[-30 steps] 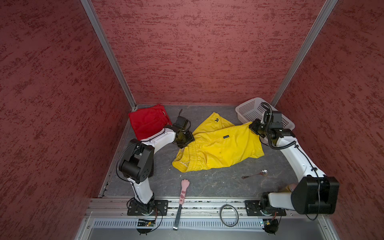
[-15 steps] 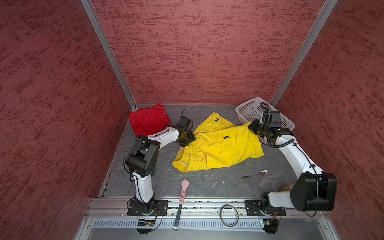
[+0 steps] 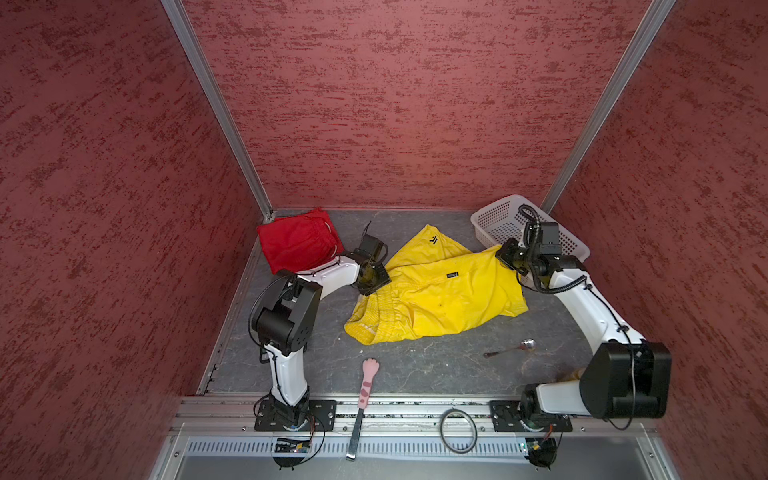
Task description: Fold and stack the shorts
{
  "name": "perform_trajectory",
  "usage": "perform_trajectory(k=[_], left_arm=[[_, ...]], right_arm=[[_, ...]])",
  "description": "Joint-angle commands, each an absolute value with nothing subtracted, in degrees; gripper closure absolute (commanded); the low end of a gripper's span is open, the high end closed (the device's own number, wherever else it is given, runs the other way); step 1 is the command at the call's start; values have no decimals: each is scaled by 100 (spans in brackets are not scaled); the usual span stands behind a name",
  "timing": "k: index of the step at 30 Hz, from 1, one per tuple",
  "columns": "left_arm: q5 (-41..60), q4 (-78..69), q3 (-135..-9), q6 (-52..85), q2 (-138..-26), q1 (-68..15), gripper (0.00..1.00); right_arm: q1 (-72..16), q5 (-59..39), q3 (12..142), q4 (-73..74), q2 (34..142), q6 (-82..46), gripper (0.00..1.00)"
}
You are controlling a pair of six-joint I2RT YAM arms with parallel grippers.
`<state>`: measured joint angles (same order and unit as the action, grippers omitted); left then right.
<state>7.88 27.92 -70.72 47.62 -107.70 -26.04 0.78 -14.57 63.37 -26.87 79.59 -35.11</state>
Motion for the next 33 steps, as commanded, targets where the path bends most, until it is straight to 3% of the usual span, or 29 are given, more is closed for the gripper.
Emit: perform_trajectory(k=[1, 4, 7, 9, 11, 25, 33], left_arm=[[993, 2242, -7045, 4752, -10854, -2548, 51], [1365, 1745, -6998, 4920, -10741, -2391, 55], [1576, 1355, -6986, 5011, -10550, -2266, 75], [1546, 1214, -6985, 5058, -10375, -2233, 93], [1547, 1047, -6963, 5098, -10229, -2224, 98], [2201, 300, -6423, 5437, -10567, -2385, 97], [2220, 80, -6352, 5601, -10761, -2511, 88]], right_arm=[[100, -1604, 6498, -2507, 7953, -3535, 100], [104, -1604, 6454, -2487, 7930, -3551, 100], [103, -1591, 6408, -2487, 7903, -3551, 100], [104, -1573, 6382, -2490, 7885, -3551, 100], [105, -1564, 6364, -2496, 7876, -3543, 100], [105, -1596, 6394, -2487, 7885, -3527, 100], [108, -1617, 6414, -2521, 7867, -3524, 100]])
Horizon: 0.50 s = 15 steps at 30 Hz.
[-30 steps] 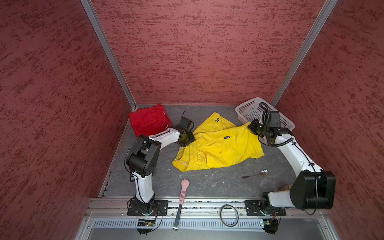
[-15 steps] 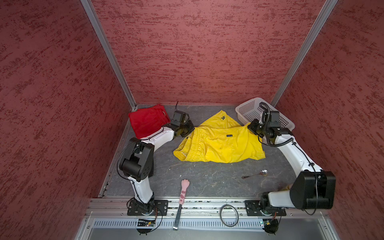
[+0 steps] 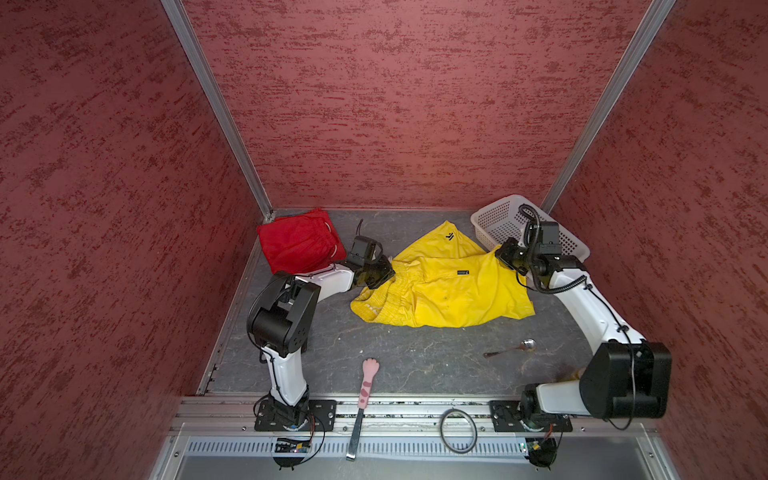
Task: Fold and stack the shorts
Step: 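Lift the yellow shorts high with both grippers toward the back wall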
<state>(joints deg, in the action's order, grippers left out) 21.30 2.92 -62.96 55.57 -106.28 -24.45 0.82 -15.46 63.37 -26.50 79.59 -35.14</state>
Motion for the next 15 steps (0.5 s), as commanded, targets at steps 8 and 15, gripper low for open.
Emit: perform_trajectory(k=[8, 15], left_arm=[[2315, -278, -6360, 5825, -10966, -2552, 64], [2451, -102, -6789, 5746, -11132, -2596, 100]], right_arm=[[106, -1601, 6438, -2584, 7831, -3511, 100], [106, -1609, 6514, -2554, 7841, -3546, 100]])
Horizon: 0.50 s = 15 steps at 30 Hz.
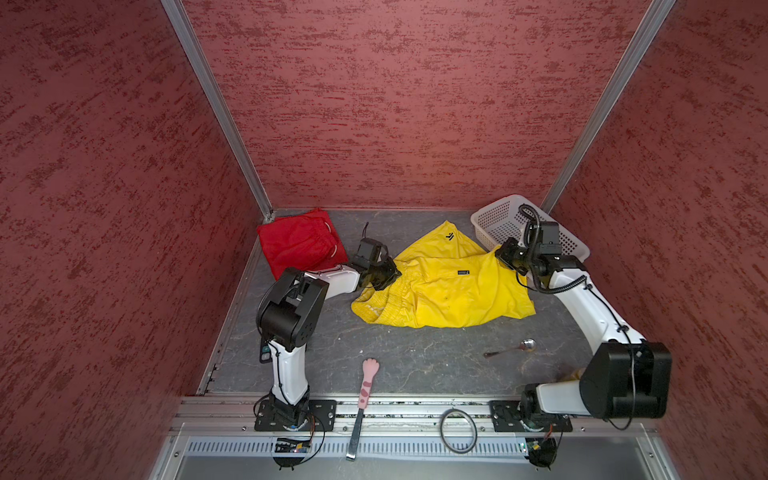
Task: Fold and stack the shorts
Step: 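Lift the yellow shorts high with both grippers toward the back wall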
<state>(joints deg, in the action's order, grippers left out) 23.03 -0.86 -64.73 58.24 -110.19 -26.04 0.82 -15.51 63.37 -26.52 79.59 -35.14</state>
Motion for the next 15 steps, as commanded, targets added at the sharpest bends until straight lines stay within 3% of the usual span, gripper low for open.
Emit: perform_trajectory(k=[1, 8, 15], left_arm=[[2525, 37, -7003, 5663, -11127, -2521, 100], [3583, 1287, -9591, 5353, -11045, -1299, 100], [4481, 2793, -14451, 5748, -12189, -207, 100]], right_arm=[[110, -1585, 6592, -2534, 7828, -3561, 100], [424, -1239, 7899, -2428, 7994, -3673, 100], [1129, -1885, 9500, -1723, 8716, -4250, 100]])
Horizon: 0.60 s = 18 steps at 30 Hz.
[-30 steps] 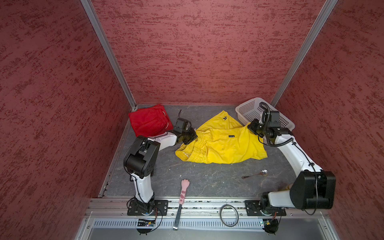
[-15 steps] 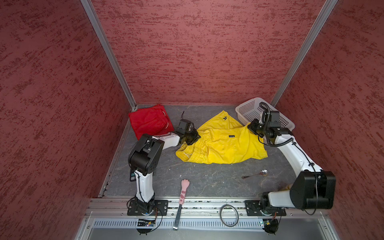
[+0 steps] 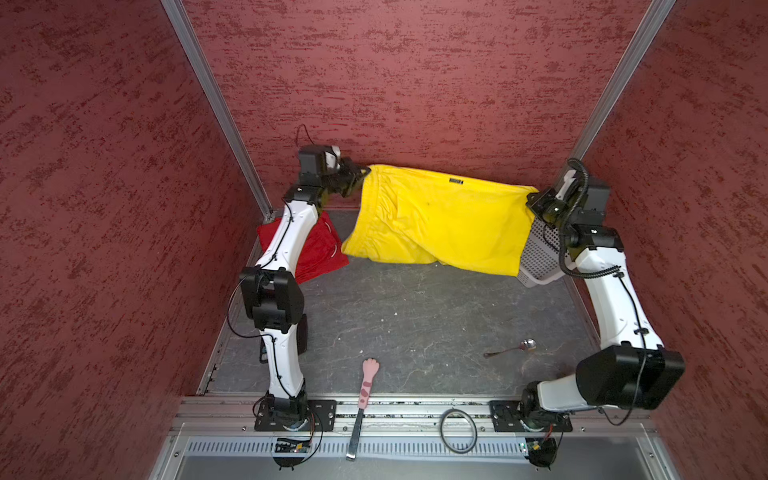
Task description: Fold and stack the shorts
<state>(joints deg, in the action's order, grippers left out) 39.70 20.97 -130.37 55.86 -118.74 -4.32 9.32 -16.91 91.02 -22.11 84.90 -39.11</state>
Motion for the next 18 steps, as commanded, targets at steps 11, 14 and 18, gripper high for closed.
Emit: perform_trajectory(k=[11, 14, 18], left_arm=[[4766, 1540, -9066, 4811, -8798, -450, 100], [4544, 1138, -6489, 4889, -7434, -285, 100], [4115, 1613, -4017, 4830, -5691, -134, 100]], right_arm=[[1205, -2823, 7180, 22, 6990, -4676, 100], [1204, -2993, 5987, -87, 6277, -4686, 100], [1195, -3023, 4693, -817, 5250, -4475, 100]])
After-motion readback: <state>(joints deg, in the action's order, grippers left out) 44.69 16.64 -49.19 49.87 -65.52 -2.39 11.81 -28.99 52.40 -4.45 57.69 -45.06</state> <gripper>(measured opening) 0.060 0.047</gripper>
